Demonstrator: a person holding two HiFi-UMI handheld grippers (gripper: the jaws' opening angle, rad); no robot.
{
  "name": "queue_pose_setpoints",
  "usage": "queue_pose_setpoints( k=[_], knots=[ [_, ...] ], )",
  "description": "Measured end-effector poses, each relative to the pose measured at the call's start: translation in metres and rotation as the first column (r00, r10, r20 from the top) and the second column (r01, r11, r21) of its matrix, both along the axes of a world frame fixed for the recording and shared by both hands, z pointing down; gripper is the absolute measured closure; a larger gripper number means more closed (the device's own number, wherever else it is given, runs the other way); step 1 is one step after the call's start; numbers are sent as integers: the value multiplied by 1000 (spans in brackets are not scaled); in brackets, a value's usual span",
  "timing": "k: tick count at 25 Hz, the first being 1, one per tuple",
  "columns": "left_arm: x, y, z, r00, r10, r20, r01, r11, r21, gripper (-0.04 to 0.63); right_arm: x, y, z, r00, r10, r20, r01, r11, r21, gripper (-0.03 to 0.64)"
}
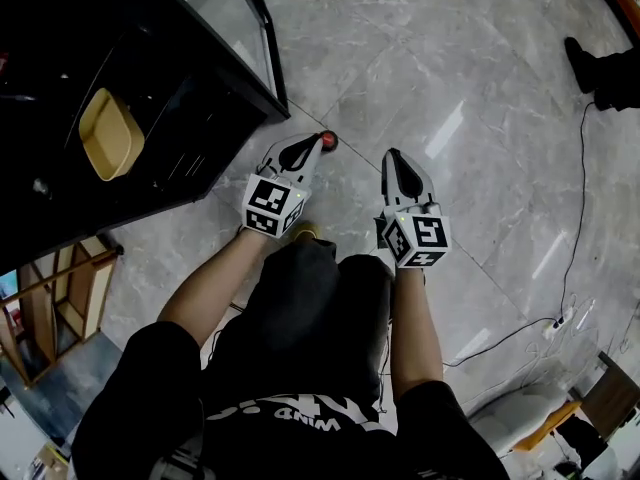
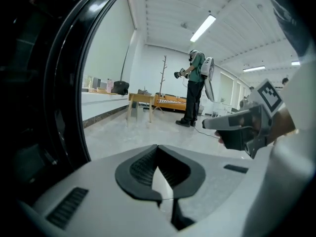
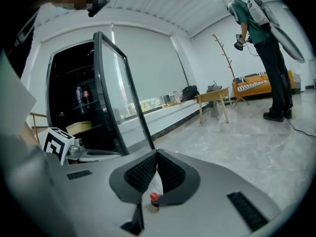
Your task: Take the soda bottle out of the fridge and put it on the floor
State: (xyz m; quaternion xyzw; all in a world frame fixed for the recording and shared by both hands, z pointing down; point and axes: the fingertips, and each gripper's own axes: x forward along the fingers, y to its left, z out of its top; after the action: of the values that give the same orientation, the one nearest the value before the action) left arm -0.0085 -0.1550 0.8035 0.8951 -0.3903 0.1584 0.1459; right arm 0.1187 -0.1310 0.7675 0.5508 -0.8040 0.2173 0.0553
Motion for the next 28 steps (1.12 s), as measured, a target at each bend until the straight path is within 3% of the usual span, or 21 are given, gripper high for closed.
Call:
queue_pose_setpoints(
  k=[6, 15, 20, 28],
  knots=[
    [-11, 7, -150, 999, -42, -19, 41, 999, -18, 589, -14, 11, -138, 999, -11, 31, 12, 1000, -23, 595],
    [-12, 31, -361, 998, 2, -63, -5, 998, -56, 589, -22, 27, -354, 995, 32, 97, -29, 999, -31, 595],
    [-13, 50, -442, 996, 33, -84, -39, 997, -63, 589, -15, 42, -440, 994, 26, 105, -25, 1000, -13, 595],
    [-25, 62, -539, 997, 51, -61, -52, 999, -9, 589, 4, 65, -522, 999, -4, 53, 2, 999, 33, 595]
  ],
)
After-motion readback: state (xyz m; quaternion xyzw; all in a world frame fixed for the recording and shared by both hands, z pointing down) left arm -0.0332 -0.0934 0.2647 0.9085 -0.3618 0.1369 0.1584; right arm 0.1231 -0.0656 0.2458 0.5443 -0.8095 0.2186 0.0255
